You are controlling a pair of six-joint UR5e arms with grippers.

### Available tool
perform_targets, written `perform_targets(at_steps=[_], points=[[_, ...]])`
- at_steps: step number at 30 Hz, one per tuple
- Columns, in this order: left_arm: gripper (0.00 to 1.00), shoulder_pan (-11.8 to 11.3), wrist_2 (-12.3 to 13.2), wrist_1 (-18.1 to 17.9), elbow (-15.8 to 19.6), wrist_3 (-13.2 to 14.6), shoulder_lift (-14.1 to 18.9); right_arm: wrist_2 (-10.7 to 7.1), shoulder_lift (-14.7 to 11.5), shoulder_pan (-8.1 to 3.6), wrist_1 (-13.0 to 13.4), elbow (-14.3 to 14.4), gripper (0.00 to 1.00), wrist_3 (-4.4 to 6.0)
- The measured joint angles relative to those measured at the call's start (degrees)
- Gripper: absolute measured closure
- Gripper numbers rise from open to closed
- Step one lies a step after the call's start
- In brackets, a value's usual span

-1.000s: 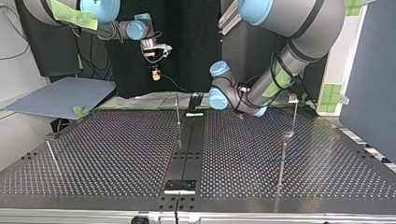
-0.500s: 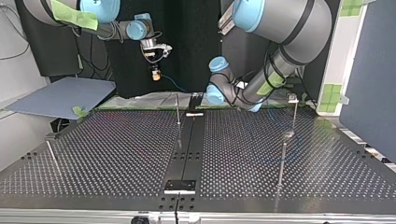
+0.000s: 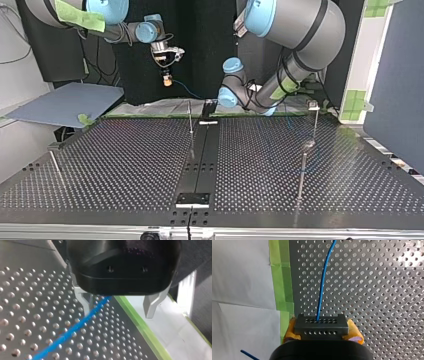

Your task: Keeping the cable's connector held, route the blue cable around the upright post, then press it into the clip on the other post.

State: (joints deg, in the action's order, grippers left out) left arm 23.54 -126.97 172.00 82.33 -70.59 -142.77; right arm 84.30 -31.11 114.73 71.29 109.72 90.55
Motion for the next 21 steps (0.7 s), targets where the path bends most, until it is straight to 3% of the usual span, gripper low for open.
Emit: perform_targets(at_steps=[7,16,21], points=[[0.01,0.45,1.31,0.12,0.00,-3.21,-0.81,0.00,0.01,0.09,0.00,0.00,1.00,0.00],[0.01,0.91,1.91,-1.77,0.00,-5.22,-4.85,0.00,0.02,0.03,0.00,0.02,1.00,-0.08],[0.01,1.08,3.85,-2.88,0.00,-7.07,-5.25,0.00,-0.03,0.08,0.00,-0.01,1.00,-0.16]])
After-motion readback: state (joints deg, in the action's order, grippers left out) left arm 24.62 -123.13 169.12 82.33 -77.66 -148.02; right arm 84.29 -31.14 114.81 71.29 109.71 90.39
